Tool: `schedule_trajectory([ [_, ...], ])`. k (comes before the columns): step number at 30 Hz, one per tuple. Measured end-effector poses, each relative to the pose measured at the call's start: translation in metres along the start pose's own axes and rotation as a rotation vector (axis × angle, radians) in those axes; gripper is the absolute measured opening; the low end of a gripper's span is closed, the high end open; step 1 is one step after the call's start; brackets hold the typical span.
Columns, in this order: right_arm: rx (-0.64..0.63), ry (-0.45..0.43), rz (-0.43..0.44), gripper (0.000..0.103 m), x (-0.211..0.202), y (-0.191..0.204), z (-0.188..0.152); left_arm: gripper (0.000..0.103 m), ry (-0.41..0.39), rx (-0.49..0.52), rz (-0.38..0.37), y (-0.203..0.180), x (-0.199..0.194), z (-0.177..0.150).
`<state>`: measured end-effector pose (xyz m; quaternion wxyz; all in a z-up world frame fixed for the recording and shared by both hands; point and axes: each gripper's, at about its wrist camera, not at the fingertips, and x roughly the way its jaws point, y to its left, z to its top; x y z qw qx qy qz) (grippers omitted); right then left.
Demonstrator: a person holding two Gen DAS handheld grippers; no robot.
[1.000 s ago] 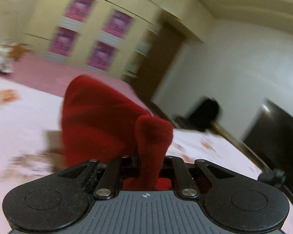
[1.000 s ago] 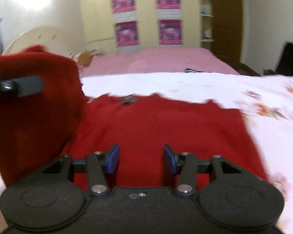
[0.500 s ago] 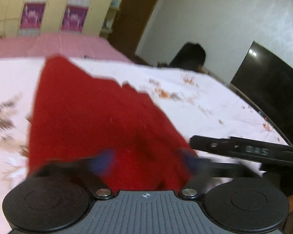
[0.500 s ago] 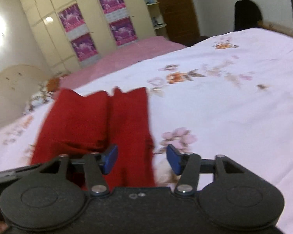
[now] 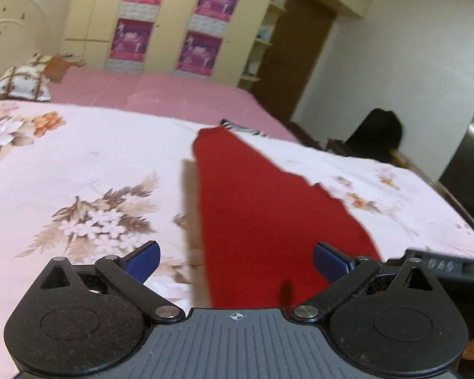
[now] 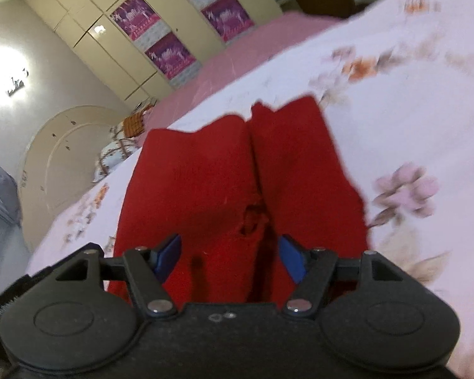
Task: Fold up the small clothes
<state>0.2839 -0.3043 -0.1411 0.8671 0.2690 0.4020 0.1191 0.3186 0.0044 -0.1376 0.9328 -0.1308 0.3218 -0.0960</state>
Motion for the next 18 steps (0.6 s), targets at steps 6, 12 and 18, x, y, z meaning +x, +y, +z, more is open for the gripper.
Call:
schedule_trajectory([
  [6,0.120,0.033,0.126,0.033,0.018,-0.008,0.006,0.102,0.022,-0.003,0.017,0.003,0.023,-0.011],
  [12,0.106,0.049,0.142,0.022,0.028,-0.003,0.006,0.102,0.033,-0.017,0.023,0.001,0.030,-0.013],
  [18,-0.074,-0.113,0.106,0.014,-0.016,0.025,0.018,0.102,-0.012,-0.010,-0.035,-0.014,0.021,-0.002],
])
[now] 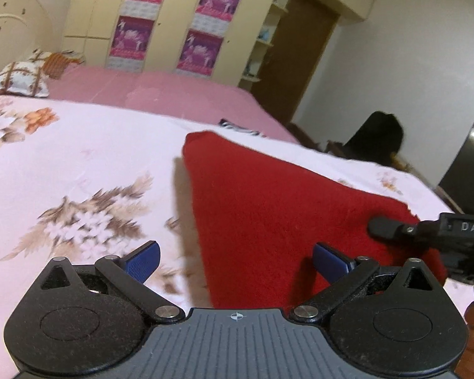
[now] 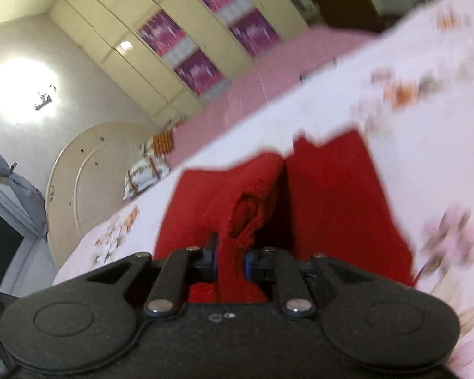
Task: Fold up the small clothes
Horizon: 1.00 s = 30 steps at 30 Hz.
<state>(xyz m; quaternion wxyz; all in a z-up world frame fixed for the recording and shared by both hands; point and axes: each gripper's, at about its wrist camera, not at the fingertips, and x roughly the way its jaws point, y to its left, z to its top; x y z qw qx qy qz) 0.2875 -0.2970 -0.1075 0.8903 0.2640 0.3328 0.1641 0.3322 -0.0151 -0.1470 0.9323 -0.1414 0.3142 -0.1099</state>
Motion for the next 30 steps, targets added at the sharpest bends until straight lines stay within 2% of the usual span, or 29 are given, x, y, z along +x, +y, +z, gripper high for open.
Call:
schedule_trajectory([
  [5,-0.124,-0.053,-0.083,0.014,-0.032,0.001,0.009,0.102,0.028,0.023,-0.028,-0.020,0.010,-0.003],
  [8,-0.095,-0.043,-0.162,0.014,-0.038,-0.021,-0.004,0.102,0.102,0.060,-0.009,-0.029,0.028,-0.016],
  [10,-0.091,-0.021,-0.227,0.015,-0.034,-0.035,-0.018,0.102,0.180,0.073,0.010,-0.030,0.043,-0.027],
  [11,-0.079,0.013,-0.251,0.021,-0.028,-0.041,-0.027,0.102,0.184,0.074,0.011,-0.030,0.045,-0.030],
  [12,-0.059,0.055,-0.258,0.022,-0.022,-0.047,-0.032,0.102,0.174,0.083,0.012,-0.031,0.044,-0.030],
  [14,-0.056,0.037,-0.255,0.024,-0.027,-0.046,-0.032,0.102,0.180,0.080,0.010,-0.031,0.042,-0.027],
  [16,-0.088,0.000,-0.275,0.028,-0.037,-0.039,-0.025,0.102,0.160,0.069,0.015,-0.029,0.034,-0.021],
  [18,-0.132,-0.048,-0.303,0.028,-0.052,-0.029,-0.019,0.102,0.118,0.063,0.009,-0.028,0.024,-0.014],
  [22,-0.218,-0.108,-0.291,0.027,-0.068,-0.005,-0.014,0.102,0.063,0.047,-0.007,-0.032,0.012,-0.002],
  [26,-0.267,-0.050,-0.257,0.026,-0.054,0.012,-0.021,0.102,0.095,0.074,0.006,-0.038,0.022,-0.003],
  [28,-0.291,-0.002,-0.282,0.026,-0.045,0.012,-0.031,0.102,0.189,0.086,0.034,-0.036,0.040,-0.014],
  [29,-0.299,0.045,-0.313,0.022,-0.037,0.006,-0.038,0.102,0.235,0.081,0.037,-0.033,0.049,-0.020],
  [30,-0.310,0.089,-0.350,0.020,-0.031,0.002,-0.044,0.102,0.231,0.083,0.033,-0.032,0.050,-0.024],
])
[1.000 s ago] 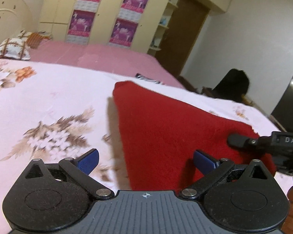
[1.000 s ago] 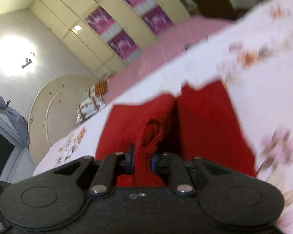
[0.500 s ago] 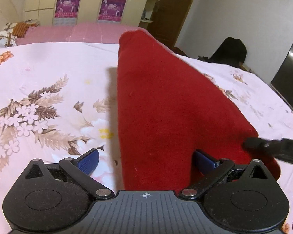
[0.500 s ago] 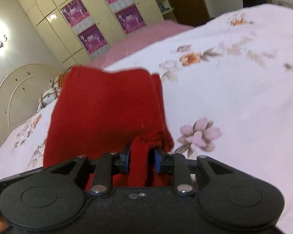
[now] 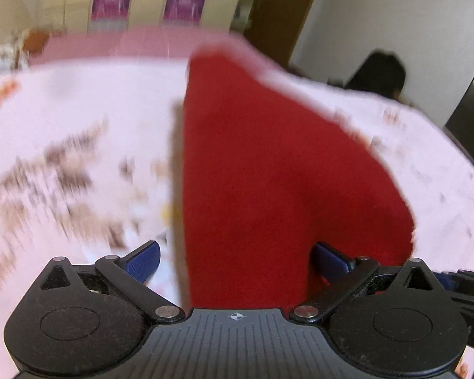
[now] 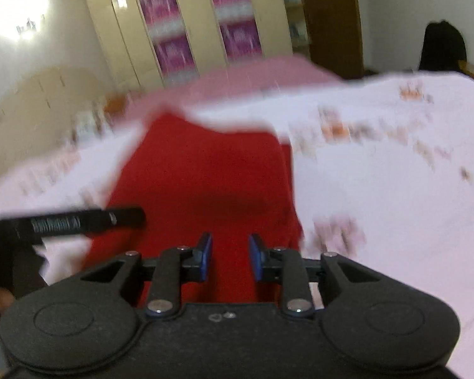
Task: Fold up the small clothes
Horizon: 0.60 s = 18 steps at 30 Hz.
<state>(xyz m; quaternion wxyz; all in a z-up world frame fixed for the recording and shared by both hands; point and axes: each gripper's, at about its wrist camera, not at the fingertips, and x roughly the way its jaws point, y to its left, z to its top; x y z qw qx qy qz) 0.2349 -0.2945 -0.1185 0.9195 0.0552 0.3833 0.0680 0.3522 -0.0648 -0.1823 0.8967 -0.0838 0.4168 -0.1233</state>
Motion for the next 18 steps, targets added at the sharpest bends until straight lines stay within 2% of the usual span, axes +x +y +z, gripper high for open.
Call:
schedule_trajectory([
  [1,-0.027,0.040,-0.031,0.019,0.010,-0.003,-0.009,0.102,-0.013,0.020,0.005,-0.002,-0.001,-0.001],
  [2,-0.045,0.010,-0.028,0.019,0.008,-0.004,-0.014,0.102,-0.007,0.029,0.008,-0.004,-0.002,-0.001],
  [4,-0.084,0.028,-0.042,0.019,0.007,-0.001,-0.009,0.102,-0.005,0.014,0.001,-0.003,-0.006,0.005],
  [6,-0.073,0.043,-0.026,0.021,0.005,-0.001,-0.003,0.102,-0.048,-0.004,-0.002,-0.001,-0.017,0.014],
  [10,-0.005,-0.028,0.038,0.027,-0.008,-0.003,0.017,0.102,-0.111,-0.018,0.000,0.000,-0.026,0.037],
  [18,-0.025,-0.106,0.031,0.027,0.031,0.008,0.076,0.101,-0.091,-0.046,0.062,0.008,0.014,0.080],
])
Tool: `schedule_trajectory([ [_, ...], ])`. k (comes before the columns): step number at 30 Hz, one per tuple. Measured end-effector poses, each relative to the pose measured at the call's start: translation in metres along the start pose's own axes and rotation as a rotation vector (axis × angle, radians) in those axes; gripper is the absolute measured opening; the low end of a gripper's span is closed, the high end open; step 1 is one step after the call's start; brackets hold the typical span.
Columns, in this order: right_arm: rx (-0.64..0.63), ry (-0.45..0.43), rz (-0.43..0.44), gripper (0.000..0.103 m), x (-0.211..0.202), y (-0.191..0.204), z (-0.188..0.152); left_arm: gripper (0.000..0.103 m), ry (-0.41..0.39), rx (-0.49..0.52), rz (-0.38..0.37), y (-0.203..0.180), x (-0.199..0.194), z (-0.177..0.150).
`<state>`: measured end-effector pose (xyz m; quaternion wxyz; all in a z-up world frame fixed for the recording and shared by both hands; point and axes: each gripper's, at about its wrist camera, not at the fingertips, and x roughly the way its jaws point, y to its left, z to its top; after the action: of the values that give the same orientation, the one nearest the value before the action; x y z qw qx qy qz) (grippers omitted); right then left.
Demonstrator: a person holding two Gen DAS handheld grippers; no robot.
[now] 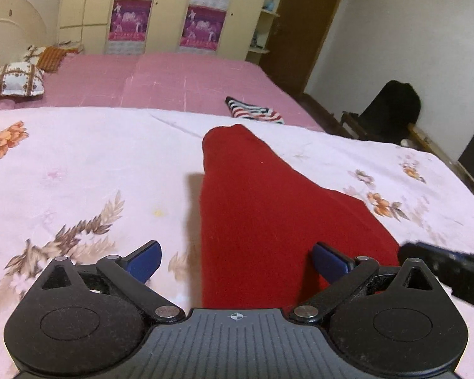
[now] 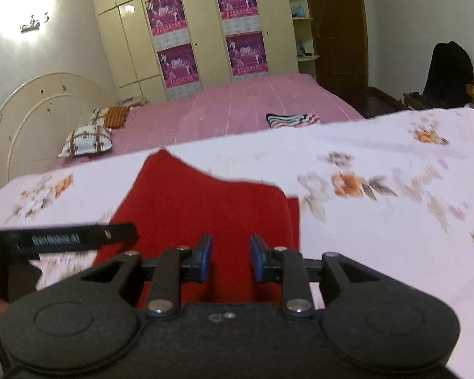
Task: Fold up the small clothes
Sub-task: 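Open the left tool and lift it off the folded dress, then move both open tools to the edge of the folded red dress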
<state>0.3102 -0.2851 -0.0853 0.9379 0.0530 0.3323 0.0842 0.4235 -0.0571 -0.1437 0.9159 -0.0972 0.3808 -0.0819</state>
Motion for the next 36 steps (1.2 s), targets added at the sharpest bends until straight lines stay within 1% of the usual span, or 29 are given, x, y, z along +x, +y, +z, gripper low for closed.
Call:
schedule_trajectory([
  [3,0.008,0.002,0.002,0.026,0.027,0.001,0.014,0.101,0.010,-0.013,0.019,0.000,0.023,0.009],
  [7,-0.017,0.013,-0.030,0.026,0.064,0.002,0.027,0.101,0.026,-0.022,0.028,-0.003,0.050,0.015],
  [9,-0.039,0.066,-0.068,0.022,0.089,-0.002,0.023,0.101,0.048,-0.027,0.022,-0.001,0.064,0.012],
  [10,-0.060,0.087,-0.095,0.022,0.097,-0.003,0.017,0.101,0.054,-0.047,0.008,0.002,0.067,0.009],
  [11,-0.084,0.073,-0.128,0.023,0.104,-0.008,0.008,0.102,0.050,-0.076,-0.008,0.006,0.069,0.005],
  [12,-0.096,0.040,-0.157,0.025,0.106,-0.012,0.001,0.102,0.035,-0.076,-0.015,0.007,0.068,0.002],
  [13,-0.081,0.028,-0.161,0.025,0.106,-0.016,-0.001,0.102,0.027,-0.062,-0.014,0.006,0.067,0.001],
  [15,-0.082,0.023,-0.162,0.025,0.105,-0.016,-0.002,0.102,0.029,-0.073,-0.012,0.005,0.065,0.004],
  [17,-0.093,0.025,-0.165,0.026,0.105,-0.014,-0.001,0.101,0.009,-0.068,-0.007,0.002,0.062,0.010],
  [19,-0.044,0.029,-0.138,0.026,0.099,-0.017,0.007,0.101,-0.012,-0.050,0.005,-0.003,0.063,0.018],
  [20,-0.016,0.019,-0.117,0.026,0.095,-0.018,0.013,0.101,-0.005,-0.056,0.010,-0.004,0.067,0.021],
  [22,-0.015,0.000,-0.098,0.027,0.093,-0.014,0.022,0.101,0.008,-0.076,0.017,-0.004,0.074,0.025],
  [25,-0.034,0.020,-0.104,0.026,0.106,-0.011,0.023,0.101,0.049,-0.058,0.035,-0.005,0.083,0.024],
  [27,-0.032,0.050,-0.128,0.027,0.120,-0.016,0.013,0.101,0.049,-0.055,0.036,-0.005,0.085,0.021],
  [28,-0.015,0.025,-0.116,0.027,0.120,-0.020,0.008,0.101,0.047,-0.052,0.039,-0.006,0.084,0.020],
  [29,-0.002,0.023,-0.112,0.027,0.119,-0.021,0.008,0.101,0.048,-0.047,0.043,-0.007,0.085,0.020],
  [32,-0.022,0.028,-0.125,0.027,0.119,-0.017,0.009,0.102,0.049,-0.033,0.052,-0.009,0.086,0.021],
  [36,-0.017,0.024,-0.124,0.027,0.116,-0.018,0.008,0.102,0.047,-0.011,0.066,-0.011,0.083,0.020],
])
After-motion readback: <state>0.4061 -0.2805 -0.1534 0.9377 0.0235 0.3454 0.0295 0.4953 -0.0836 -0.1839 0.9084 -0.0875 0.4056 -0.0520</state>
